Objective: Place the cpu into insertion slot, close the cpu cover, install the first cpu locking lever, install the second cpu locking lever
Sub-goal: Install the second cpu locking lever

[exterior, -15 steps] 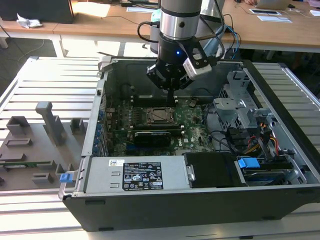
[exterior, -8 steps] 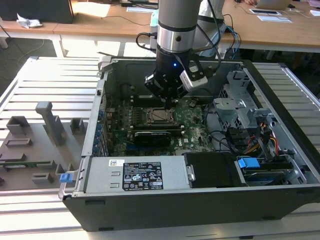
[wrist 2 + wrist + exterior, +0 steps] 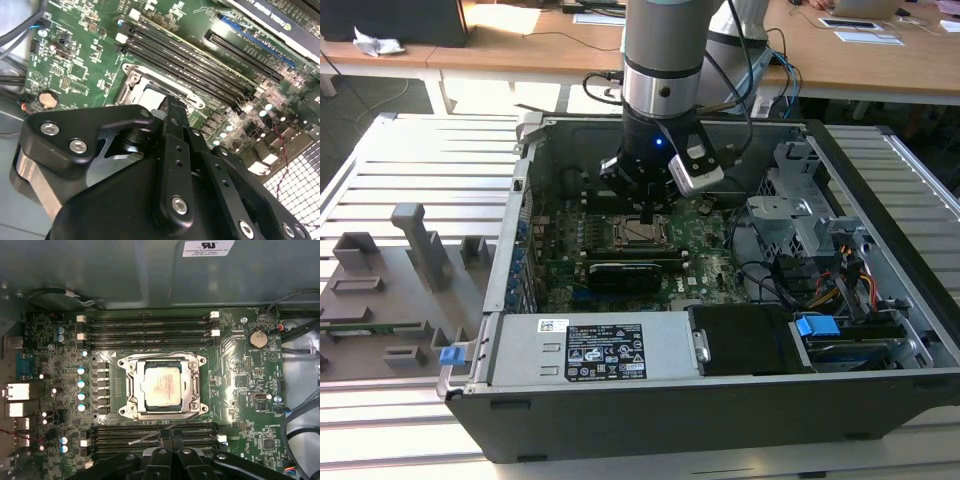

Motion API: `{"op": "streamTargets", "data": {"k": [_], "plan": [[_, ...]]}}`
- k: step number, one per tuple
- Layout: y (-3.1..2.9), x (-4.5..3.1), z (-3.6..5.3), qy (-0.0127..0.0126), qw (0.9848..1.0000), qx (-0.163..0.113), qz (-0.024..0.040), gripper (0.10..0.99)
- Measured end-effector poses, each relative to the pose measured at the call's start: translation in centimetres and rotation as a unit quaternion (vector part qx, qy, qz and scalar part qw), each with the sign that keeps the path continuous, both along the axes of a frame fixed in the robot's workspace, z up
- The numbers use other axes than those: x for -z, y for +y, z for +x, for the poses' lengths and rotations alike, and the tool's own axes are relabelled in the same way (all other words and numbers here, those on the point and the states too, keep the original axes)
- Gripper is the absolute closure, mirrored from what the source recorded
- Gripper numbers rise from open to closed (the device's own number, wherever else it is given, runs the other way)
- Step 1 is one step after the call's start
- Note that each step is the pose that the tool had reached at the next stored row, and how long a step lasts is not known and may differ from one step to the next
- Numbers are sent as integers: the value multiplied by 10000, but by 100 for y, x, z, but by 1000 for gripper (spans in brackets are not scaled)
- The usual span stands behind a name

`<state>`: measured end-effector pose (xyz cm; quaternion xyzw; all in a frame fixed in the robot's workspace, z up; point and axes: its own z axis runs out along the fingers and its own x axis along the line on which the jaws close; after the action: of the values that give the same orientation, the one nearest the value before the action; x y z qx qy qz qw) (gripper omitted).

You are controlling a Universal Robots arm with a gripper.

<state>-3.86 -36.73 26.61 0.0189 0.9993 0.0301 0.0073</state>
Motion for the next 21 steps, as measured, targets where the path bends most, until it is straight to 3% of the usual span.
{"op": "streamTargets", "data": {"k": [4, 9, 12, 14, 21], "plan": [[-79, 52, -53, 0, 10000, 1, 97, 980], [-123, 152, -85, 0, 9999, 0, 119, 980], [-126, 251, -136, 0, 9999, 0, 120, 980], [-124, 479, -278, 0, 9999, 0, 120, 980], [-88, 579, -336, 1, 9999, -15, 124, 980]]}}
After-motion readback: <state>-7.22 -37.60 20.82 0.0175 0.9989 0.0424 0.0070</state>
